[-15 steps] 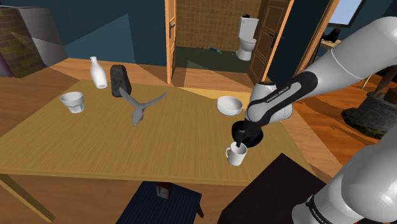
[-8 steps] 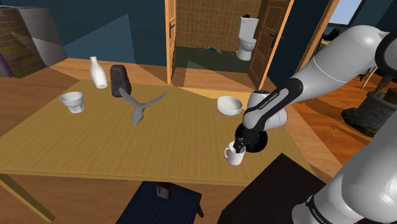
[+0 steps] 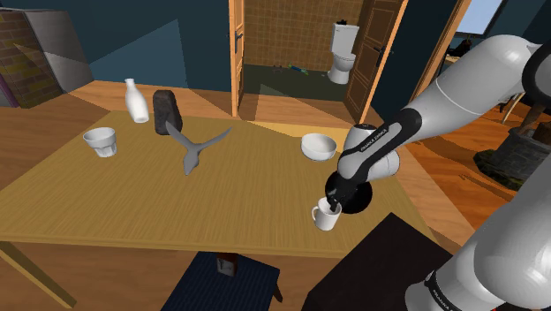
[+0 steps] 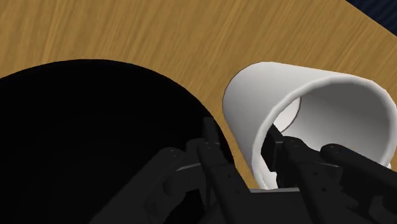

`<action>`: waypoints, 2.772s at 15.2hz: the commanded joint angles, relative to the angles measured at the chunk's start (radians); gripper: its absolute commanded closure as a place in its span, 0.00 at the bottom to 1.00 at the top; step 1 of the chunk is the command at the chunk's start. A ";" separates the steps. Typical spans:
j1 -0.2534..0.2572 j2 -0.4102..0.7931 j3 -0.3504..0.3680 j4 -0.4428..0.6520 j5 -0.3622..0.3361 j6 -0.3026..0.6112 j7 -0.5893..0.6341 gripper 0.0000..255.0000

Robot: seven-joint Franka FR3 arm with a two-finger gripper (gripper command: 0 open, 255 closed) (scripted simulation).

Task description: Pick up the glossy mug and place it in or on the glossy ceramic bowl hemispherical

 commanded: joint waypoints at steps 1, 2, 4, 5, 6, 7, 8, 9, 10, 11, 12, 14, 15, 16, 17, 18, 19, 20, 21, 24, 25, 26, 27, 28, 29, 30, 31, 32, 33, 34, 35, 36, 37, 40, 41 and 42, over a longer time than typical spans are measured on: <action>0.000 0.000 0.000 0.000 0.000 0.000 0.000 1.00; 0.000 0.000 0.000 0.000 0.000 0.000 0.000 1.00; 0.000 0.000 0.000 0.000 0.000 0.000 0.000 1.00; 0.000 0.000 0.000 0.000 0.000 0.000 0.000 1.00; 0.000 0.000 0.000 -0.001 0.000 0.000 0.000 1.00; 0.000 0.000 0.000 -0.001 0.000 0.000 0.000 1.00; 0.000 0.000 0.000 0.000 0.000 0.000 0.000 1.00; 0.000 -0.017 -0.003 -0.002 -0.011 -0.015 0.008 1.00; 0.000 -0.034 -0.005 -0.003 -0.021 -0.031 0.016 1.00; 0.000 -0.051 -0.007 -0.003 -0.030 -0.047 0.024 1.00; -0.001 -0.068 -0.008 -0.004 -0.039 -0.063 0.031 1.00; -0.002 -0.101 -0.010 -0.004 -0.056 -0.095 0.044 1.00; -0.003 -0.117 -0.011 -0.003 -0.063 -0.111 0.050 1.00; -0.005 -0.133 -0.011 -0.002 -0.071 -0.128 0.056 1.00; -0.006 -0.149 -0.011 -0.001 -0.077 -0.144 0.062 1.00; -0.007 -0.164 -0.011 0.000 -0.083 -0.161 0.067 1.00; -0.009 -0.179 -0.011 0.002 -0.089 -0.177 0.071 1.00; -0.010 -0.194 -0.010 0.004 -0.094 -0.194 0.076 1.00; -0.011 -0.209 -0.010 0.006 -0.099 -0.210 0.080 1.00; -0.015 -0.251 -0.008 0.015 -0.112 -0.260 0.092 1.00; -0.016 -0.265 -0.007 0.018 -0.116 -0.277 0.095 1.00; -0.017 -0.278 -0.007 0.022 -0.119 -0.294 0.098 1.00; -0.018 -0.291 -0.006 0.026 -0.122 -0.310 0.101 1.00; -0.019 -0.303 -0.005 0.030 -0.125 -0.327 0.104 1.00; -0.020 -0.316 -0.005 0.034 -0.128 -0.343 0.107 1.00; -0.021 -0.328 -0.004 0.039 -0.131 -0.360 0.109 1.00; -0.022 -0.339 -0.003 0.044 -0.133 -0.376 0.112 1.00; -0.023 -0.351 -0.002 0.049 -0.135 -0.393 0.114 1.00; -0.024 -0.362 -0.001 0.054 -0.137 -0.409 0.116 1.00; -0.025 -0.372 -0.001 0.060 -0.139 -0.425 0.119 1.00; -0.025 -0.383 0.000 0.066 -0.141 -0.442 0.121 1.00; -0.026 -0.393 0.001 0.072 -0.142 -0.458 0.123 1.00; -0.027 -0.403 0.002 0.078 -0.144 -0.474 0.124 1.00; -0.028 -0.430 0.004 0.099 -0.148 -0.521 0.130 1.00; -0.029 -0.434 0.004 0.102 -0.148 -0.529 0.130 1.00; -0.039 -0.415 -0.012 0.127 -0.154 -0.536 0.108 1.00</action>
